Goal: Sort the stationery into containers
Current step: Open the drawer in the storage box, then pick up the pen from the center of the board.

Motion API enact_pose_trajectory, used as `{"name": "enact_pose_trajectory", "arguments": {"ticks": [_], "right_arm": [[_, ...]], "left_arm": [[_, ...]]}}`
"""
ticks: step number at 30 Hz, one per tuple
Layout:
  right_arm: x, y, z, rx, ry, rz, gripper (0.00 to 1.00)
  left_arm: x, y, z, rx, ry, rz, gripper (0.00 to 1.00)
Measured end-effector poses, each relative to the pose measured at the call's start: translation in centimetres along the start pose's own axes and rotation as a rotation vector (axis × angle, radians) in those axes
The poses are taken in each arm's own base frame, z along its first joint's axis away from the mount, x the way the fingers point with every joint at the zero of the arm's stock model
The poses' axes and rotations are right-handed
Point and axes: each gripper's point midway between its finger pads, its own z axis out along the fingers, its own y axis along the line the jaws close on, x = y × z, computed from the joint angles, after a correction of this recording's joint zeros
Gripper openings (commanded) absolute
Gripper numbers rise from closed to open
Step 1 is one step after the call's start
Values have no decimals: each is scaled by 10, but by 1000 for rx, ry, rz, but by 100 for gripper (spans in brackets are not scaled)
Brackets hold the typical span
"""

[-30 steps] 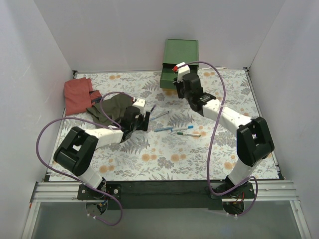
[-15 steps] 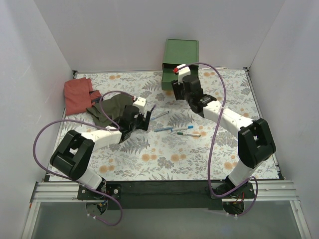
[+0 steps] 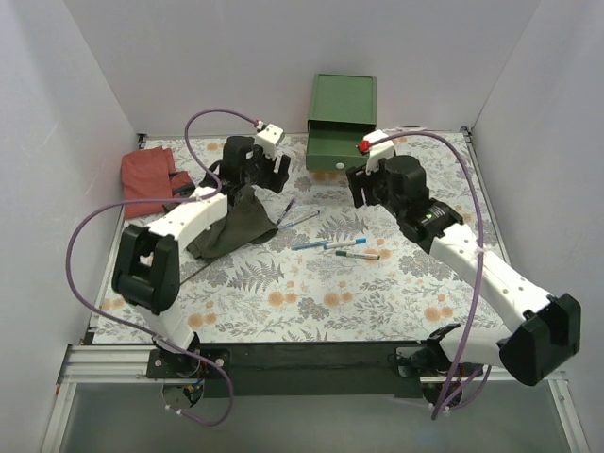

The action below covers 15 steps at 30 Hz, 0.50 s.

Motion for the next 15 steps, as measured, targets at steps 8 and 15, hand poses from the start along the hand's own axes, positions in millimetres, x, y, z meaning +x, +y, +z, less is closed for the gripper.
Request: {"name": "enact_pose_trajectory", "arguments": {"ticks": [8,15], "right_arm": [[38,-27,-21,70,72,-48,72],[41,-80,-30,199,81,-18,71]], "left_arm": [[115,-6,53,98,318,-53,53],[127,-10,72,107,360,-114,47]]}}
